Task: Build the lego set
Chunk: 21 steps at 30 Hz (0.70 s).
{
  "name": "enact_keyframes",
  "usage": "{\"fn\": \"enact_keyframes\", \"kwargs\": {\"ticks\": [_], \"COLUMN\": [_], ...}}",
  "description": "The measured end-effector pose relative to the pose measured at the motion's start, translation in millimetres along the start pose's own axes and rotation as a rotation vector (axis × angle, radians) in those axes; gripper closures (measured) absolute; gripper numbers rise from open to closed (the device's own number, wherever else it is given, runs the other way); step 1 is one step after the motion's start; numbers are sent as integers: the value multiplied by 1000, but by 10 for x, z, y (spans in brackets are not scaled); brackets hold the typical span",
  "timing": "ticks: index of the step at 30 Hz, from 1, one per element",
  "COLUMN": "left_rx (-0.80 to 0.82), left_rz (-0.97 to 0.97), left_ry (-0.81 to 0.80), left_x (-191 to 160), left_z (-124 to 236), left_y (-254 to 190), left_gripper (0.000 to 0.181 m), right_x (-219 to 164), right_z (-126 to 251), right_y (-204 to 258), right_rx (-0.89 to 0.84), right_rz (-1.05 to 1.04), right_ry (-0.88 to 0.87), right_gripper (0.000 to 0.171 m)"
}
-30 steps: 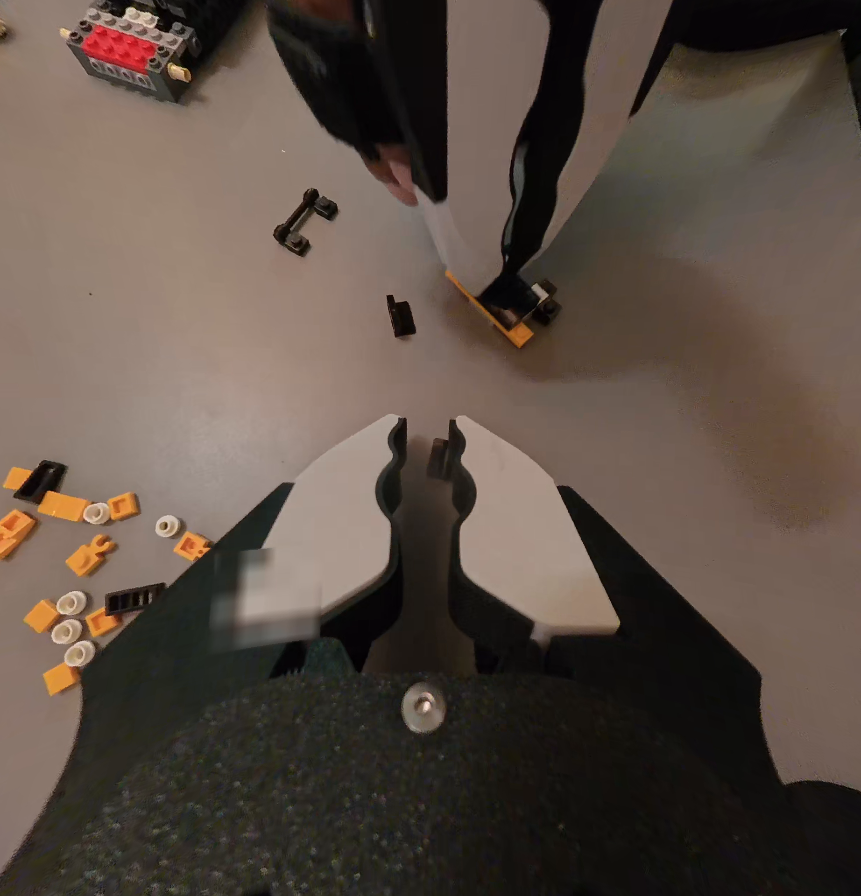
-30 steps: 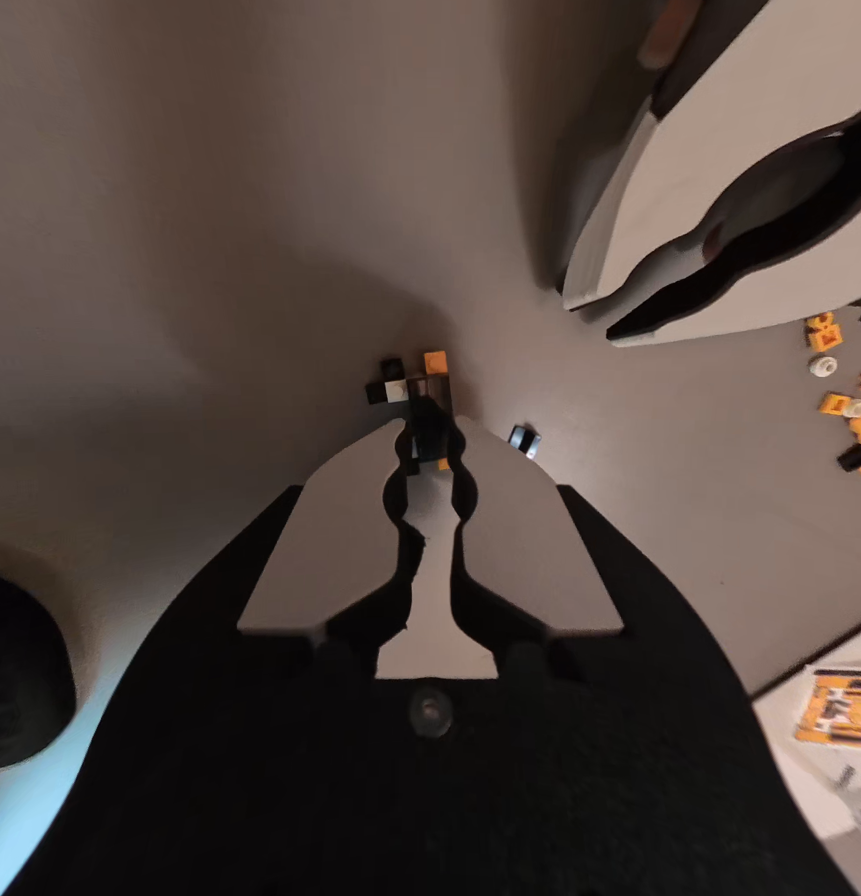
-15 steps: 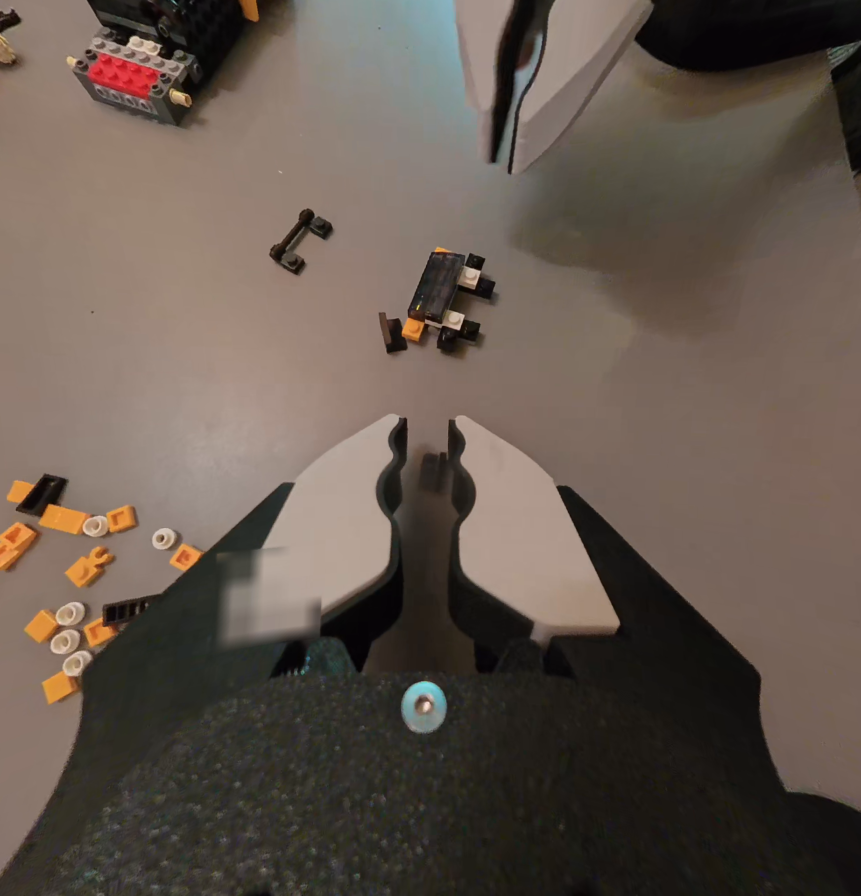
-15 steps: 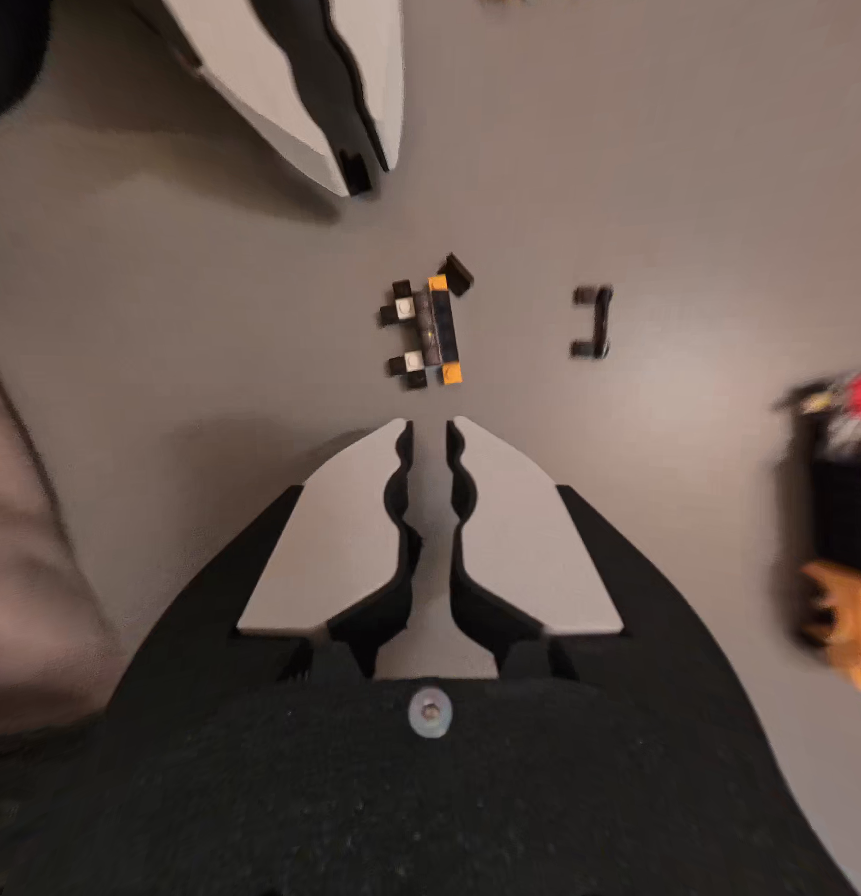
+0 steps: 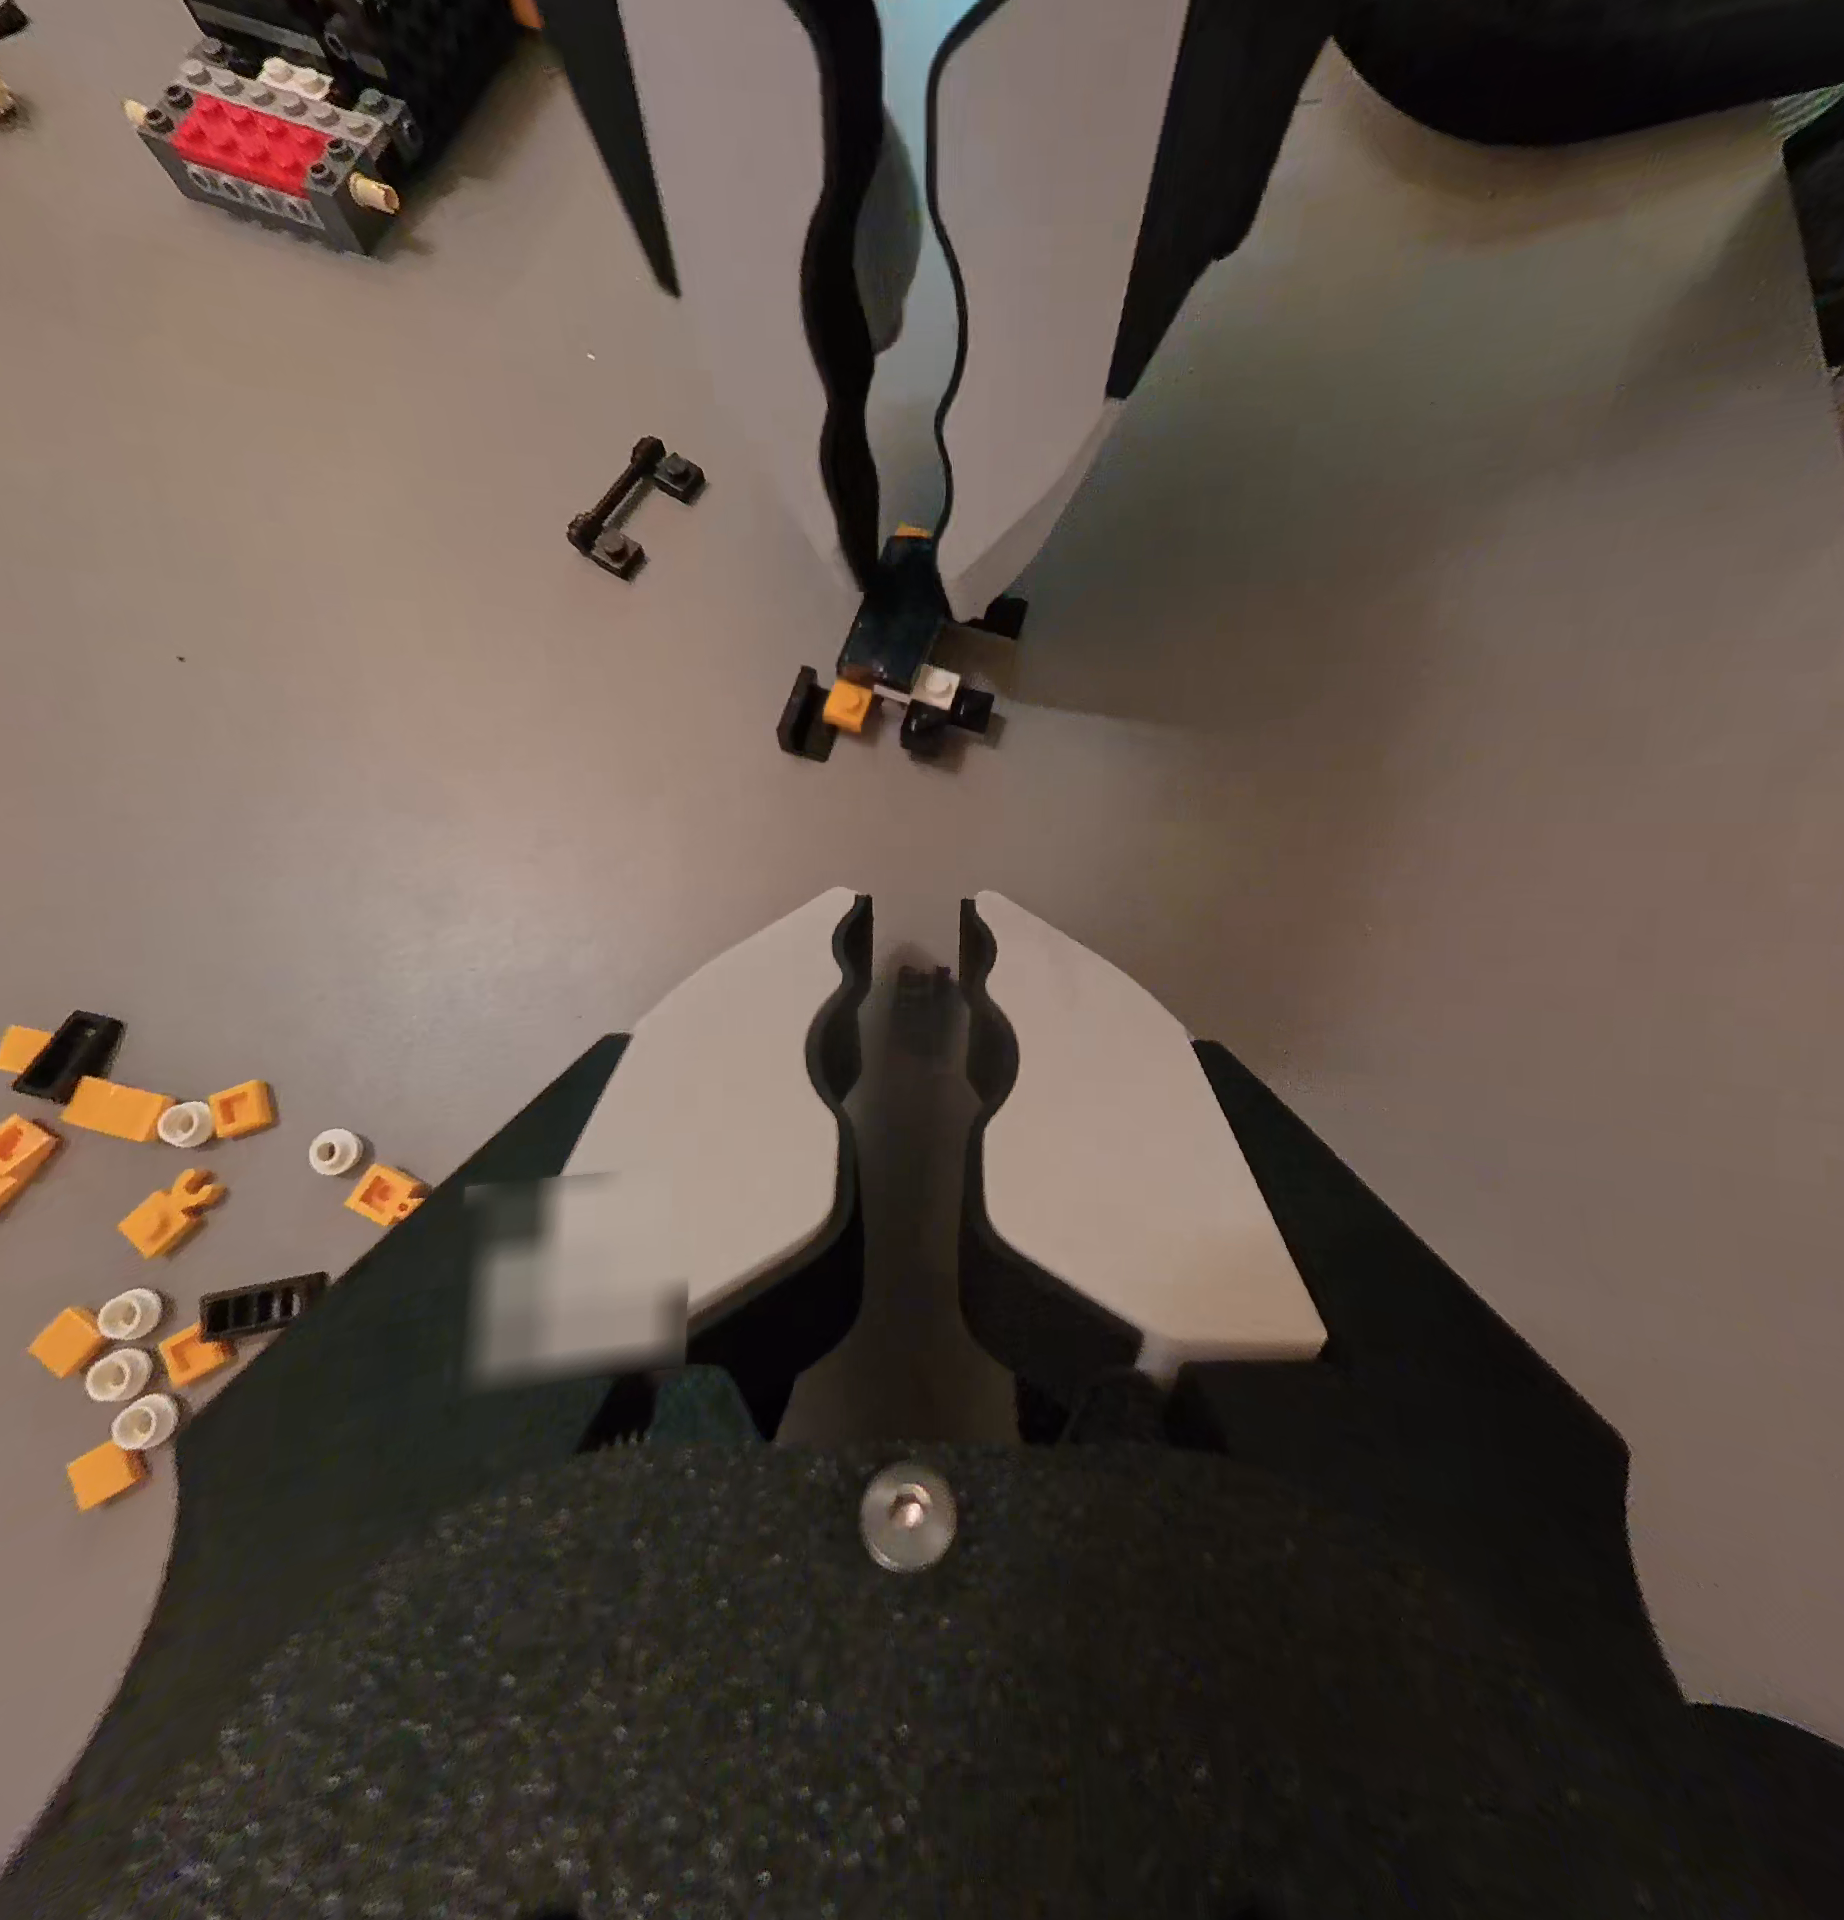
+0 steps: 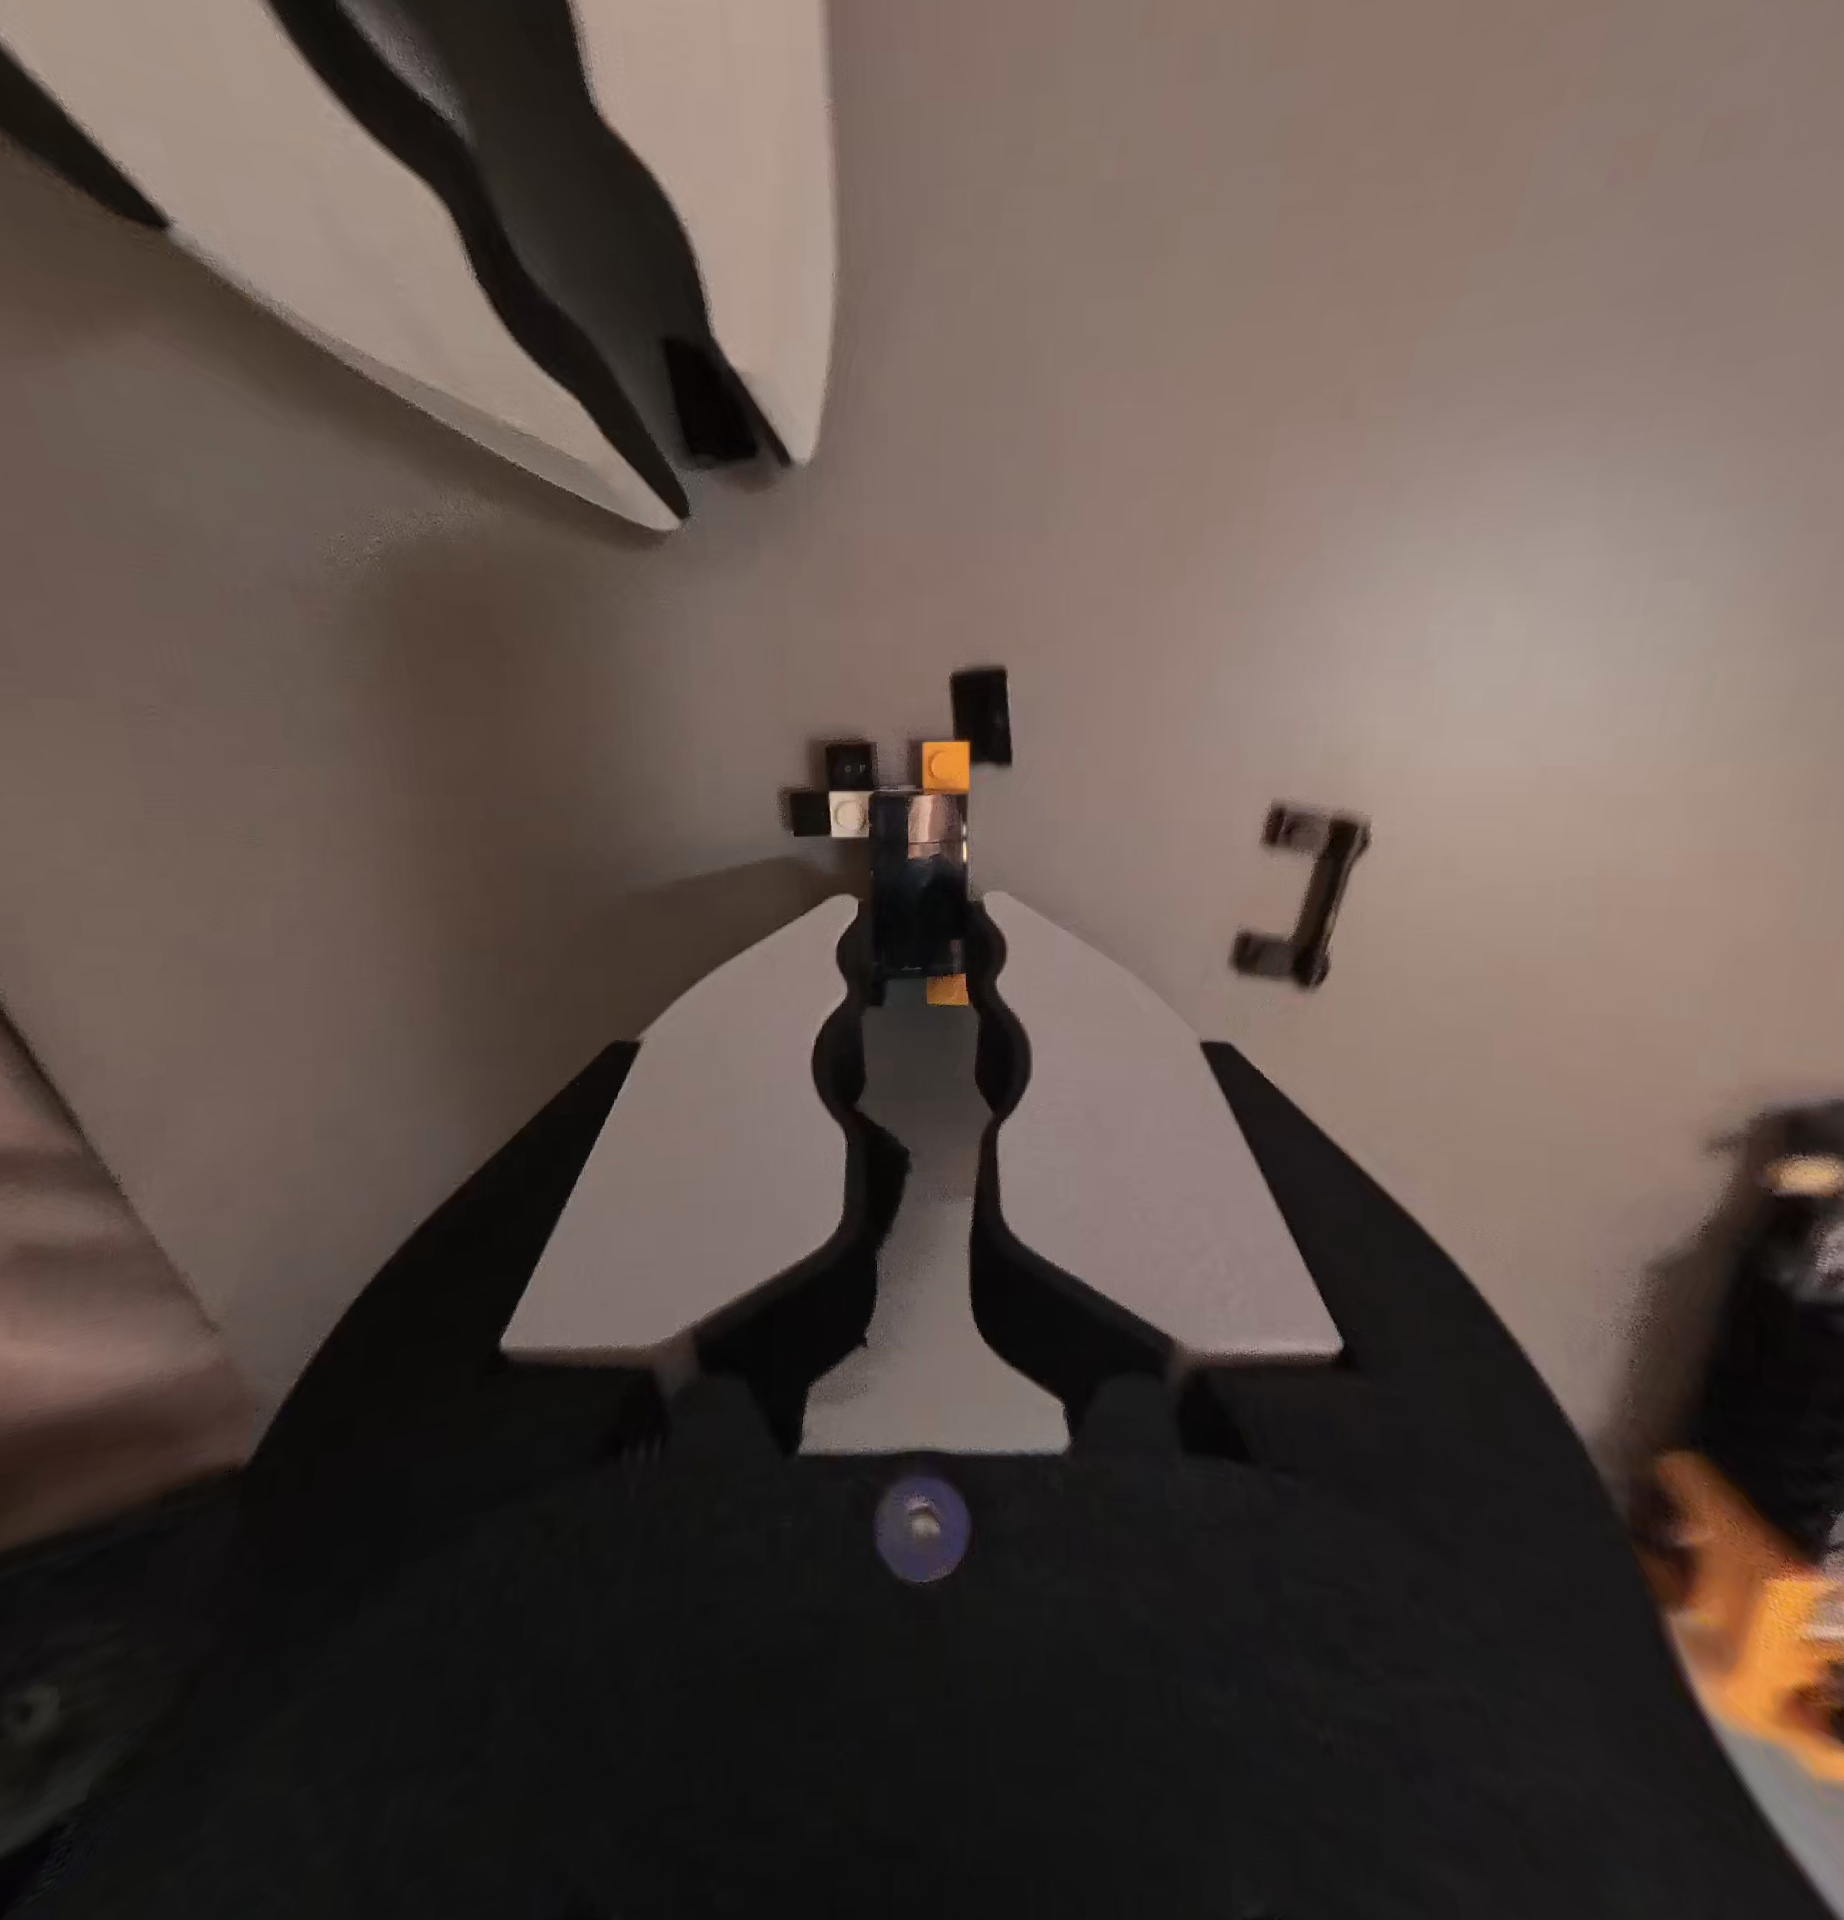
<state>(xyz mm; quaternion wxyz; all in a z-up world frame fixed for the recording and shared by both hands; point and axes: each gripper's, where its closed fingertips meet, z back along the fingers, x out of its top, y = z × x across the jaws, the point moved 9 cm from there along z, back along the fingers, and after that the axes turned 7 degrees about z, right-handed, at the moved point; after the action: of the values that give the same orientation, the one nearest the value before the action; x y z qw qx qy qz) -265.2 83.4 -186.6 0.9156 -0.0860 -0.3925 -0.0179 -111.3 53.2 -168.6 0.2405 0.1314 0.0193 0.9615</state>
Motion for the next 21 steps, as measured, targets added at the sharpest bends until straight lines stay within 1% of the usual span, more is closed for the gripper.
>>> {"fn": "enact_keyframes", "kwargs": {"ticks": [3, 7, 9, 11, 13, 16, 17, 18, 21], "left_rx": [7, 5, 6, 5, 4, 4, 5, 5, 1], "left_rz": [12, 15, 13, 14, 13, 14, 15, 17, 22], "left_ry": [0, 3, 5, 4, 6, 11, 12, 13, 16], "left_x": [4, 12, 17, 24, 27, 20, 16, 13, 5], "left_z": [4, -6, -9, -10, -14, -24, -26, -30, -41], "left_y": [4, -7, -16, -24, -29, -36, -37, -35, -29], "left_gripper": [167, 167, 167, 167, 167, 167, 166, 166, 166], "right_x": [-210, -564, -759, -899, -946, -885, -886, -886, -862], "right_z": [63, 234, 258, 230, 189, 150, 156, 164, 256], "right_y": [70, 180, 249, 317, 362, 418, 414, 399, 319], "right_rx": [14, -24, -60, -82, -99, -52, -70, -87, -108], "right_rz": [-288, -649, -783, -870, -889, -834, -798, -731, -377], "right_ry": [-83, -285, -356, -397, -421, -468, -463, -448, -433], "right_gripper": [155, 155, 155, 155, 155, 143, 140, 135, 133]}}
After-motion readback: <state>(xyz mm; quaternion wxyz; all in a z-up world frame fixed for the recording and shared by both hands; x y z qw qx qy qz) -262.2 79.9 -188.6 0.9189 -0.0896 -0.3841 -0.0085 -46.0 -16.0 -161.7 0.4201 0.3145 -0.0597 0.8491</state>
